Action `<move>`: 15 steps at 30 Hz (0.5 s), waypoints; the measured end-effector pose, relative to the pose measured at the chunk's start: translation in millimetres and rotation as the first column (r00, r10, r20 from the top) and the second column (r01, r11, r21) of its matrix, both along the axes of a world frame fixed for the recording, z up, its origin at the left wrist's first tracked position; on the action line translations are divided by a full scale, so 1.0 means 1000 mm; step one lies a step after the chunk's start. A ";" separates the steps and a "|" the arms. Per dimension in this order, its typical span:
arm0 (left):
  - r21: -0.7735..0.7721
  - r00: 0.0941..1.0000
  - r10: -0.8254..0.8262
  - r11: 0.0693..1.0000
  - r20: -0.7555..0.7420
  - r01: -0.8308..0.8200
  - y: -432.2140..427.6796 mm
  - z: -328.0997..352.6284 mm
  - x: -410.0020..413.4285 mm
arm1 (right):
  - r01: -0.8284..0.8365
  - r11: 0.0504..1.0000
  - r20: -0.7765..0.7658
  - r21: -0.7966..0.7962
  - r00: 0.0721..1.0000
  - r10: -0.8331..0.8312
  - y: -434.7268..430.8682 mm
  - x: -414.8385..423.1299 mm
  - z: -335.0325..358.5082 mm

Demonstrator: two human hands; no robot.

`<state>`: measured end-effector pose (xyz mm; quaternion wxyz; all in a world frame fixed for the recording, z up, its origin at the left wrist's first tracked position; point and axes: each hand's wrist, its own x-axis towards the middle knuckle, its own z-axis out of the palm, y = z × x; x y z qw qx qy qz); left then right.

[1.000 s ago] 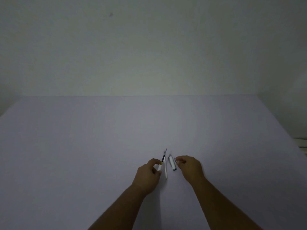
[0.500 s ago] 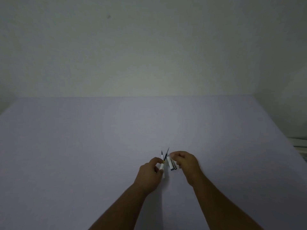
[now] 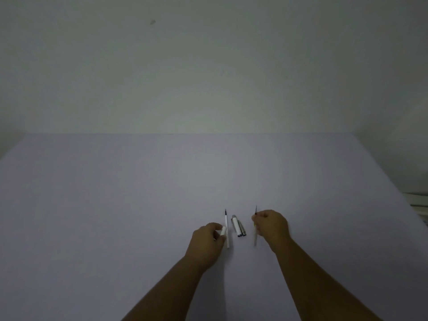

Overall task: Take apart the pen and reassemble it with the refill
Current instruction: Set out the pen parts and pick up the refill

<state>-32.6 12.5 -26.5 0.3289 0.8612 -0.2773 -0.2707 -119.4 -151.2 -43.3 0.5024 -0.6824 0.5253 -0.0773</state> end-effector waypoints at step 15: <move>-0.046 0.993 0.115 0.993 0.025 -0.113 0.009 -0.007 0.006 | -0.024 0.993 -0.100 -0.117 0.995 0.012 0.018 -0.002 -0.022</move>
